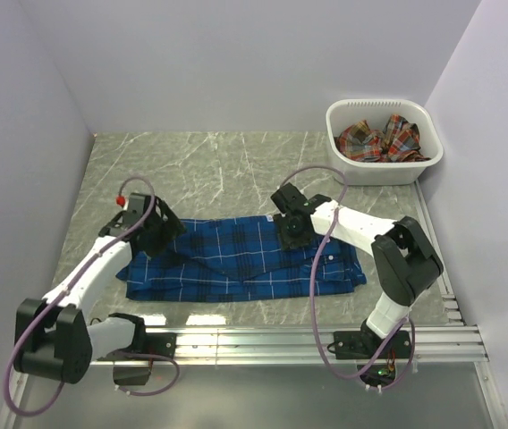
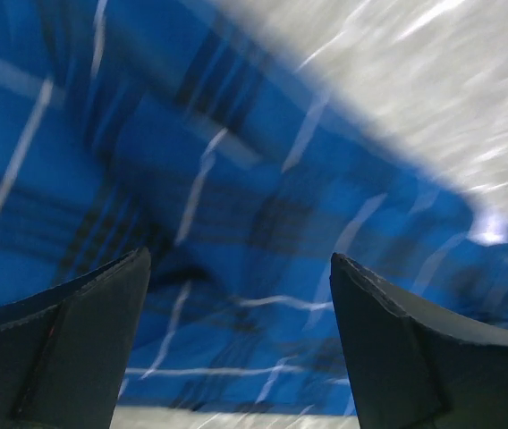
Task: Fold and stack the long sleeve shirts
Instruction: Fold the shirt
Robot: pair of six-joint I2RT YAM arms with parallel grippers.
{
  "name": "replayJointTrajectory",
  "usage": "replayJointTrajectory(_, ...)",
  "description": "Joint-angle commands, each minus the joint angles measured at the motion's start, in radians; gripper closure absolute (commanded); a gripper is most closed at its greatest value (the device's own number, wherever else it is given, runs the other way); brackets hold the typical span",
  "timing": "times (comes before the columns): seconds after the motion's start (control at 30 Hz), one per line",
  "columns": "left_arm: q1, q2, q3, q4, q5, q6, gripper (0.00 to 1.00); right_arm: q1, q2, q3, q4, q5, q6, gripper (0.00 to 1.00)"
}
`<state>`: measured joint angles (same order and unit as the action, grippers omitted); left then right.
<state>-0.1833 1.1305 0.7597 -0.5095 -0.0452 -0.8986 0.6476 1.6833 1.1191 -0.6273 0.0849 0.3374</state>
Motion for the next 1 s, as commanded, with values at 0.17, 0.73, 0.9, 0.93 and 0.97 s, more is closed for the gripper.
replayJointTrajectory(0.17, -0.018, 0.176, -0.051, 0.066, 0.010, -0.094, 0.13, 0.021, 0.026, -0.062, -0.038, 0.041, 0.035, 0.48)
replayJointTrajectory(0.73, 0.036, 0.931, 0.724, 0.002, -0.128, 0.093, 0.12, 0.219, 0.094, -0.030, 0.055, -0.236, 0.087, 0.48)
replayJointTrajectory(0.9, 0.041, 1.135, 1.055, 0.041, -0.108, 0.205, 0.10, 0.296, 0.199, 0.138, 0.092, -0.310, 0.084, 0.48)
replayJointTrajectory(0.93, 0.044, 1.175, 1.132, 0.081, -0.087, 0.237, 0.09, 0.300, 0.211, 0.197, 0.086, -0.297, 0.071, 0.48)
replayJointTrajectory(0.97, 0.047, 1.192, 1.174, 0.089, -0.073, 0.245, 0.09, 0.303, 0.220, 0.218, 0.087, -0.297, 0.066, 0.48)
